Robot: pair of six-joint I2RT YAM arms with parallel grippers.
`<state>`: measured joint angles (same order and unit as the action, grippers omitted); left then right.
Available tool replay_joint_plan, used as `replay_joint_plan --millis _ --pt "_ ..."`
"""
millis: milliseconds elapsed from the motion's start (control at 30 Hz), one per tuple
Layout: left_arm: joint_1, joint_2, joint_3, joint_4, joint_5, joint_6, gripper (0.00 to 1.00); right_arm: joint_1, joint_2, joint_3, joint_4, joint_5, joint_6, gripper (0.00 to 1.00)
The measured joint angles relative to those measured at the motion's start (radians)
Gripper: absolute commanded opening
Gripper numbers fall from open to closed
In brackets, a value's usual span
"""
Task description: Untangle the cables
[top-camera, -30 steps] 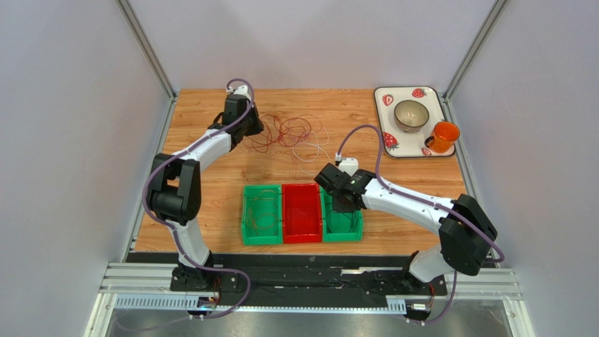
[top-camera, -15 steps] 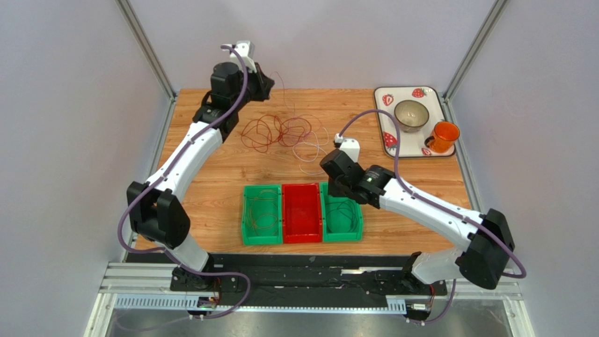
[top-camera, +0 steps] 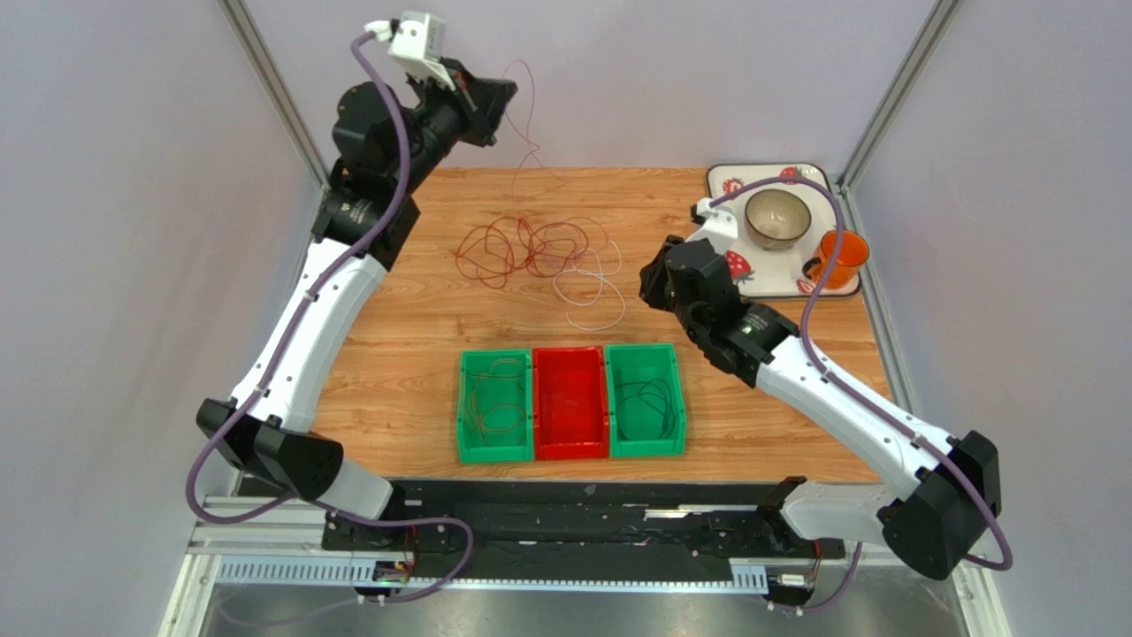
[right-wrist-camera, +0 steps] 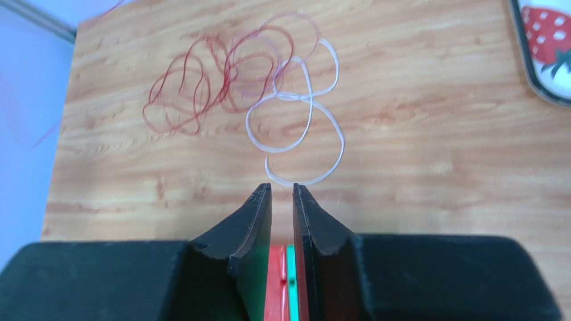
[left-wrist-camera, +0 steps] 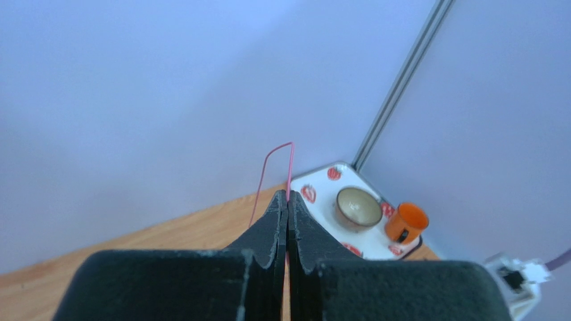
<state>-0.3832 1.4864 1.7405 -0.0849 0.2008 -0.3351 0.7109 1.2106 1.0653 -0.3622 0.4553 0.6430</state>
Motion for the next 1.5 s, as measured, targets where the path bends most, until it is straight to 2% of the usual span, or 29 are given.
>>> replay_joint_plan --millis 167,333,433,600,833,1500 --pt "0.0 -0.032 0.127 -0.002 0.009 -0.011 0.0 -0.117 0.145 0.005 0.178 -0.034 -0.038 0.22" --pt "-0.004 -0.114 0.134 -0.017 0.002 -0.03 0.0 -0.245 0.36 0.064 0.26 -0.094 -0.031 0.2" --pt "-0.01 -0.169 0.097 -0.02 0.002 -0.042 0.0 -0.275 0.425 0.058 0.306 -0.102 -0.05 0.19" --pt "-0.046 -0.251 -0.006 -0.051 -0.004 -0.058 0.0 -0.274 0.432 -0.019 0.447 -0.099 -0.089 0.21" --pt "-0.147 -0.301 -0.12 -0.141 -0.06 -0.056 0.0 -0.281 0.432 -0.046 0.531 -0.09 -0.1 0.24" --pt "-0.268 -0.525 -0.381 -0.237 -0.117 -0.139 0.0 -0.334 0.439 -0.047 0.526 -0.059 -0.063 0.21"
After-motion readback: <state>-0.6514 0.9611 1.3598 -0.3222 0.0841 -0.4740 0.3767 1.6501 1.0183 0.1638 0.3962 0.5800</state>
